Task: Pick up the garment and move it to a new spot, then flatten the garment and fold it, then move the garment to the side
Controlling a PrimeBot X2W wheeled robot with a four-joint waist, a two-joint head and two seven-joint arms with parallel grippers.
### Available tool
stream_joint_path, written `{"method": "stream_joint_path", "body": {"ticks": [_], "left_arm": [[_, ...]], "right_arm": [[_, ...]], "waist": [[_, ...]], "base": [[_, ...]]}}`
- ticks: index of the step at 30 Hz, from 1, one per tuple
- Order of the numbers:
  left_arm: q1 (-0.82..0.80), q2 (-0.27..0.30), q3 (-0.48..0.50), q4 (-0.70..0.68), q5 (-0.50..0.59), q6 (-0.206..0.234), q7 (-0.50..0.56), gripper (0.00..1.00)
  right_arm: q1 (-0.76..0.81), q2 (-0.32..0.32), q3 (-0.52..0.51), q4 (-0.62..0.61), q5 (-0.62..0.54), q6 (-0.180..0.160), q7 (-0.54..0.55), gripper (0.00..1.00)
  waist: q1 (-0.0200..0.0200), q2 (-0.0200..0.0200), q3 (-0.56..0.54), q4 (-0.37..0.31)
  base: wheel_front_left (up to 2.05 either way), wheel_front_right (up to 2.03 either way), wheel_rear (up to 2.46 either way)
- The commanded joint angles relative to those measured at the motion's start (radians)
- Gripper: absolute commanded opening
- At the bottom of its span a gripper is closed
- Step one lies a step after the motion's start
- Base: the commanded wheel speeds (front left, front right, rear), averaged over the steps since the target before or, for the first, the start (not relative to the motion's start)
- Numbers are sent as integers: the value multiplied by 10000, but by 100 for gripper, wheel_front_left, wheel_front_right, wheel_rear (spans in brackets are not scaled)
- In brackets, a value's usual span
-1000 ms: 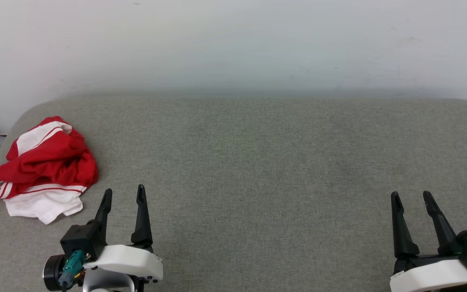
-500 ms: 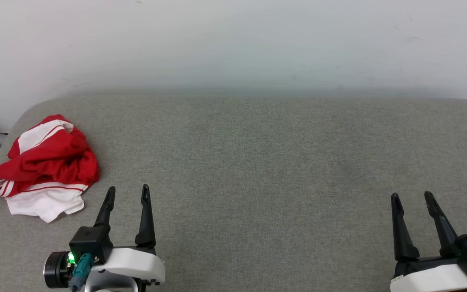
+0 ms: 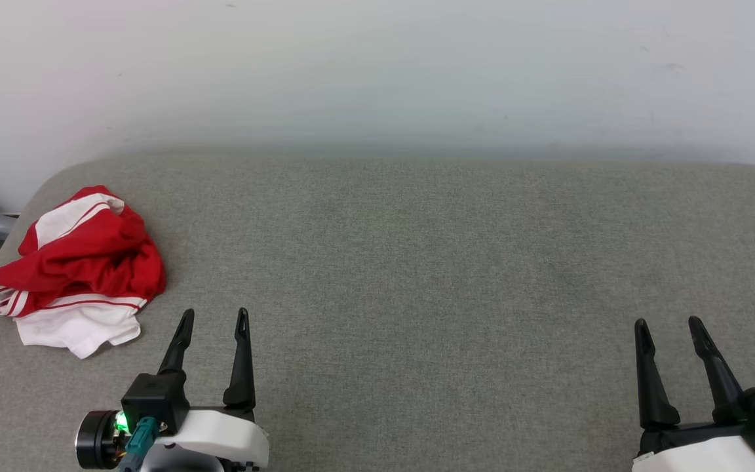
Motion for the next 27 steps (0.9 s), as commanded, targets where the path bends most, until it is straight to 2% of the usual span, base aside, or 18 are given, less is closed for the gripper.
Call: {"method": "stream_joint_path", "body": {"ticks": [1,8,17,27], "left_arm": [[66,-8,46,35,-8,-50,-37,100],[70,-31,105,224,-202,-120,-37,100],[86,-30,12,298,-330,8,-36,100],[5,-30,220,340,-162,135,-36,100]], "right_arm": [[99,-9,-29,45,143,-3,-35,100],[110,-7,-64,211,432,-3,-34,100],[145,-7,-94,290,539,-3,-32,100],[247,-7,-29,217,446,-3,-32,100]], "waist": [[0,0,-3,6],[0,0,-11,31],[0,0,-6,95],[0,0,6,850]], "base": [[0,0,0],[0,0,0],[0,0,0],[0,0,0]]}}
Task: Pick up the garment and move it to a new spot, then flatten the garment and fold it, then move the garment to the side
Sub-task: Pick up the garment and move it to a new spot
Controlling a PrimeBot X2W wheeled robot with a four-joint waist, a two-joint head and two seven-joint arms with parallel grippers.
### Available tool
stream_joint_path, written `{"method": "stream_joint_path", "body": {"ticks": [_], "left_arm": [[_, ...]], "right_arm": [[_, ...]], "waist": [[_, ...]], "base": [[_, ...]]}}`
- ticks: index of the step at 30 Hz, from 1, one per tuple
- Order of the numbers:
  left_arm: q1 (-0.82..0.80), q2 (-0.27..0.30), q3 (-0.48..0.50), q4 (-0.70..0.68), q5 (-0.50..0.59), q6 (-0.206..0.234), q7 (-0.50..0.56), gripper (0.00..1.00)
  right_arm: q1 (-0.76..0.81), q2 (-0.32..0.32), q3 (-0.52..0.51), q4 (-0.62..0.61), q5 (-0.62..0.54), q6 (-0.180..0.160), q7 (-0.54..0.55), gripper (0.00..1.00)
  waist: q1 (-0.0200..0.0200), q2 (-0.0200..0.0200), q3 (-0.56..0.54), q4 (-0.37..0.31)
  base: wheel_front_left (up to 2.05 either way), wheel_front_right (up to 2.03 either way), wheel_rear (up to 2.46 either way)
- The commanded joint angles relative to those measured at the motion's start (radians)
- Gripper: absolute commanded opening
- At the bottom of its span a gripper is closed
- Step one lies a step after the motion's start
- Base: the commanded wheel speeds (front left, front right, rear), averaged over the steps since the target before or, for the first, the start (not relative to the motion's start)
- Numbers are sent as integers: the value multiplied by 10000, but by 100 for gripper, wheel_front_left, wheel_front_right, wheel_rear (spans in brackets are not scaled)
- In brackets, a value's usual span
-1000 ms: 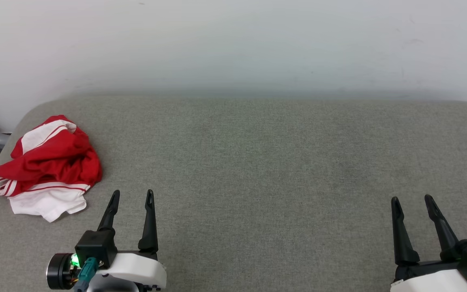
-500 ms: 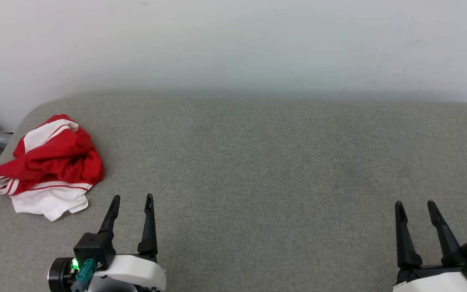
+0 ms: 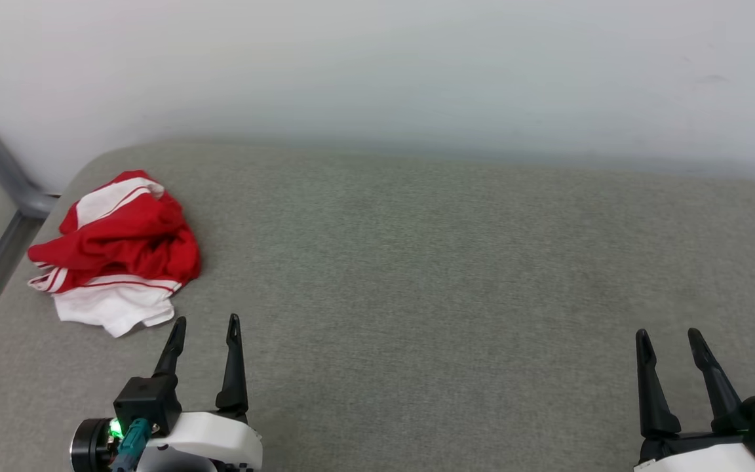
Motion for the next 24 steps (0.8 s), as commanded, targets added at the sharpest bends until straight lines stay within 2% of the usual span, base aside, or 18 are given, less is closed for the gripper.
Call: {"method": "stream_joint_path", "body": {"ticks": [1,6,24], "left_arm": [[-10,-10,49,26,41,42,-28,100],[-25,-8,135,31,75,83,-28,100],[8,-8,560,66,-18,130,-28,100]], "right_arm": [[123,-5,14,-42,-64,-3,-26,100],[152,-5,86,-58,-128,-3,-25,100],[-26,-4,361,-194,-521,-3,-25,100]], "waist": [[0,0,6,290],[0,0,6,829],[0,0,199,3463]], "base": [[0,0,0],[0,0,0],[0,0,0]]}}
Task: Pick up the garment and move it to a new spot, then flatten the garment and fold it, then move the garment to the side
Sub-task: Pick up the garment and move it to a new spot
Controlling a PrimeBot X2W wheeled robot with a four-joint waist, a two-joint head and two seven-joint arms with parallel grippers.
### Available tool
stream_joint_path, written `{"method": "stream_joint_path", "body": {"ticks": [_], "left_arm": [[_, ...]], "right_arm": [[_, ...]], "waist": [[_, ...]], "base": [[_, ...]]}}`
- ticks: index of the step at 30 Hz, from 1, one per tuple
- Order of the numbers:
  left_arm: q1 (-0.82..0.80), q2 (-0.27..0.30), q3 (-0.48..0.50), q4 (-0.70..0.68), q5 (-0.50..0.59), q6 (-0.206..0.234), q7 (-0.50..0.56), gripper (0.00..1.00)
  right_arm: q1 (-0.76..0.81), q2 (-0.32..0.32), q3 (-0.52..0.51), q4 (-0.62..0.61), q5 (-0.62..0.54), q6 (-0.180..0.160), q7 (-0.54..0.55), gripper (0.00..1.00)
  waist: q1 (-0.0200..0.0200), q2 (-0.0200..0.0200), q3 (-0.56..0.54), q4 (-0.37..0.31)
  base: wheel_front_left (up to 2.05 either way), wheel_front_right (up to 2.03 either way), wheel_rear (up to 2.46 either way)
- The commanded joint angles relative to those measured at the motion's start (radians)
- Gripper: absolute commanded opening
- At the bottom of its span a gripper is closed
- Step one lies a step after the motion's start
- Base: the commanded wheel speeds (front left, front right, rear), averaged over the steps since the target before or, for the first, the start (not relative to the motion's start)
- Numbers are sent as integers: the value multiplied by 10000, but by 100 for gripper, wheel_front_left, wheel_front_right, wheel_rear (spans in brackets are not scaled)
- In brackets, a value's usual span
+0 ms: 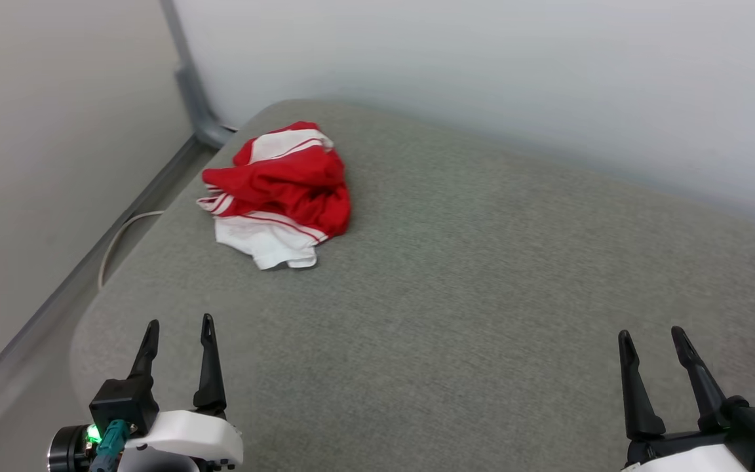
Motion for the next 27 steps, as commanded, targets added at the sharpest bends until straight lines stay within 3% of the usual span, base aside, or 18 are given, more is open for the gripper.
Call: {"method": "stream_joint_path", "body": {"ticks": [1,6,15,21,27], "left_arm": [[39,-10,23,9,-13,8,-28,100],[146,-8,201,-6,-50,32,-28,100],[154,-7,584,-8,-153,-12,-28,100],[-657,139,890,258,13,-542,-28,100],[-2797,696,1269,958,-210,-1142,-28,100]], "right_arm": [[-102,-2,19,-21,-80,-5,-25,100],[-128,-3,95,-8,-91,-7,-25,100],[-250,-3,231,75,-208,-7,-25,100],[-238,-3,166,-82,-353,-7,-25,100],[-649,-3,224,-368,-917,-7,-25,100]], "waist": [[0,0,45,336],[0,0,65,759],[0,0,117,790],[0,0,284,547],[0,0,1062,-103]], "base": [[0,0,0],[0,0,0],[0,0,0],[0,0,0],[0,0,0]]}}
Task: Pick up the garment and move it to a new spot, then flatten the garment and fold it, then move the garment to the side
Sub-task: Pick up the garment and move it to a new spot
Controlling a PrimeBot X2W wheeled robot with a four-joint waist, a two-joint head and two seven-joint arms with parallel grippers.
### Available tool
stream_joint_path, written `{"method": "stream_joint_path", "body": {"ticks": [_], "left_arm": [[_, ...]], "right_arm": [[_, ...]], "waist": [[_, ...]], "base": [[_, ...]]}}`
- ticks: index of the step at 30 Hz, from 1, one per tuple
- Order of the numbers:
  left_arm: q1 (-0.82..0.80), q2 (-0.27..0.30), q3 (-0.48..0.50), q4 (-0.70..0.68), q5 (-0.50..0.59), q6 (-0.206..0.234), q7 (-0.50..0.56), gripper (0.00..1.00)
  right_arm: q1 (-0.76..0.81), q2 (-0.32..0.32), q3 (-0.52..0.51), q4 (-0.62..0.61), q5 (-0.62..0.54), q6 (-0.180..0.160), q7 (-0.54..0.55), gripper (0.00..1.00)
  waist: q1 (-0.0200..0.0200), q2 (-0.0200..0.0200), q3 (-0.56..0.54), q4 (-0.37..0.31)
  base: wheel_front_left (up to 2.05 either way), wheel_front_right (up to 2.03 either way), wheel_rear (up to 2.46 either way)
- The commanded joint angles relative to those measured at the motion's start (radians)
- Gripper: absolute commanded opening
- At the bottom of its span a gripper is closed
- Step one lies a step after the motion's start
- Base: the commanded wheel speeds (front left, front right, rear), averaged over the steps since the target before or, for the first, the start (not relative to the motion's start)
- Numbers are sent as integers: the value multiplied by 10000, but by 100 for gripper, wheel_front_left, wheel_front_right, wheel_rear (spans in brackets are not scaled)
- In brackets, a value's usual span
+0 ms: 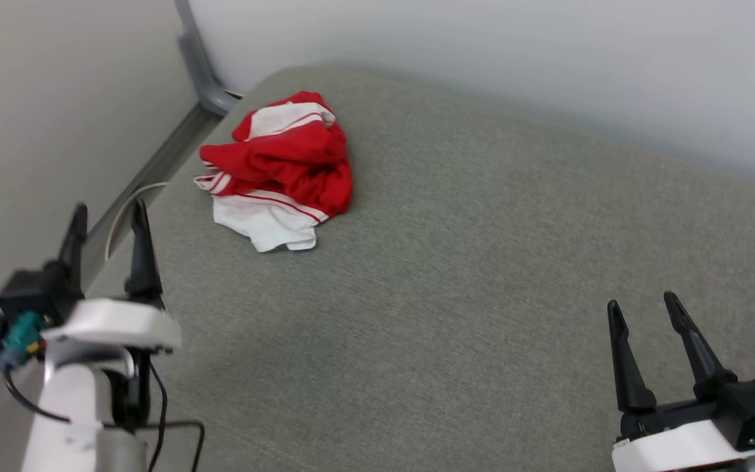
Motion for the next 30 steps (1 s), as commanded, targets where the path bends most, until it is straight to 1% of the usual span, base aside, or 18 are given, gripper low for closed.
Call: {"method": "stream_joint_path", "body": {"ticks": [1,3,5,10,13,18,20,22,25,30], "left_arm": [[-305,82,-4,124,-139,-100,-28,100],[-990,277,166,442,-564,-214,-28,100],[-1646,727,167,700,-696,-310,-28,100],[-3075,1702,-130,1351,-921,-369,-28,100],[-3873,2220,-539,1796,-1168,-378,198,100],[-5013,3151,-1686,2425,-2012,-378,1006,100],[-5346,3476,-2301,2634,-2498,-379,1597,100],[-5639,3793,-2974,2846,-3055,-380,2426,100],[-6018,4263,-3900,3105,-3924,-379,3937,100],[-6404,4764,-5070,3363,-5421,-380,6479,100]], "right_arm": [[-167,-7,16,-82,-108,-7,-25,100],[-303,-9,4,-200,-245,-7,-25,100],[-438,-7,-45,-336,-383,-7,-25,100],[-716,-7,-53,-687,-676,-7,-25,100],[-841,-7,-71,-865,-785,-7,-25,100],[-1070,-7,-66,-1163,-990,-7,-25,100],[-1121,-7,-58,-1264,-1069,-7,-23,100],[-1214,-7,-47,-1374,-1125,-7,-25,100],[-1319,-7,-42,-1505,-1179,-7,-25,100],[-1458,-7,-82,-1614,-1258,-7,-25,100]], "waist": [[0,0,392,-366],[0,0,658,-590],[0,0,931,-782],[0,0,1552,-1152],[0,0,1860,-1305],[0,0,2320,-1513],[0,0,2500,-1602],[0,0,2667,-1691],[0,0,2901,-1835],[0,0,3298,-2044]], "base": [[0,0,0],[0,0,0],[0,0,0],[0,0,0],[0,0,0],[0,0,0],[0,0,0],[0,0,0],[0,0,0],[0,0,0]]}}
